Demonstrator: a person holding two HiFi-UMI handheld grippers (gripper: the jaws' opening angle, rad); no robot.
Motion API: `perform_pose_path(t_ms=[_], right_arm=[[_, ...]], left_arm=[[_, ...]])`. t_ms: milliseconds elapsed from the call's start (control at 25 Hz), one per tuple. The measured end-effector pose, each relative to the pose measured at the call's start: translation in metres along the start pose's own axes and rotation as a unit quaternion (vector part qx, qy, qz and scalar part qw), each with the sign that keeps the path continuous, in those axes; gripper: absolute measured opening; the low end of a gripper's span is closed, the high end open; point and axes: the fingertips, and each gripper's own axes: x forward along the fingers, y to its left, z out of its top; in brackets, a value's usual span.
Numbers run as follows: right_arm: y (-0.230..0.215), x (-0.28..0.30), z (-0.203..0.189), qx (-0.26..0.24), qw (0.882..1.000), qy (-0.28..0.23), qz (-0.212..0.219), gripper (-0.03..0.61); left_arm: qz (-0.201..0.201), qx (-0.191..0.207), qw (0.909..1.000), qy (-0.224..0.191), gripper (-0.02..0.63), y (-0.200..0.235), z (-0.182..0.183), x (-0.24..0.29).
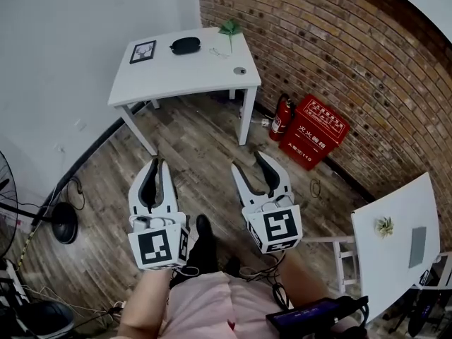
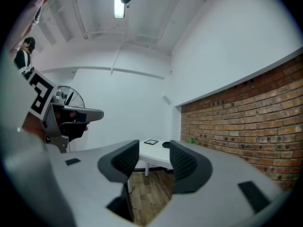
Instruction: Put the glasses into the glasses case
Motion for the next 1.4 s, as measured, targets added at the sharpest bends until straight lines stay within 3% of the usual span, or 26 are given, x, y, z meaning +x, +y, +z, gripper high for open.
perform_pose_path(t_ms=[40, 80, 280, 480, 800, 1160, 1400], right_arm=[[-0.003, 0.007, -0.002, -0.002, 1.000, 0.001, -0.001, 0.206], [-0.007, 0.016, -0.004, -0.003, 1.000, 0.003, -0.002, 0.206], [-0.025, 0.072, -0.021, -0.010, 1.000, 0.019, -0.010, 0.202], [-0.038, 0.138, -0.032, -0.011, 0.999, 0.033, -0.017, 0.195], [-0.065, 0.227, -0.013, -0.025, 0.998, 0.024, -0.046, 0.181], [-0.092, 0.269, 0.014, -0.035, 0.996, 0.004, -0.076, 0.176], [-0.109, 0.282, 0.002, -0.028, 0.996, 0.011, -0.086, 0.170]], left_arm=[[0.004, 0.001, 1.0000, 0.000, 0.001, 0.004, -0.003, 0.007], [0.005, 0.000, 1.0000, 0.002, -0.009, 0.008, -0.007, 0.016], [-0.008, -0.018, 0.9997, 0.013, -0.005, 0.031, -0.032, 0.074], [-0.021, -0.003, 0.9996, 0.021, -0.003, 0.056, -0.053, 0.138], [-0.043, -0.010, 0.9990, 0.011, -0.003, 0.092, -0.060, 0.229], [-0.072, -0.008, 0.9973, -0.010, -0.002, 0.095, -0.054, 0.285], [-0.087, -0.001, 0.9961, 0.009, -0.002, 0.084, -0.072, 0.310]])
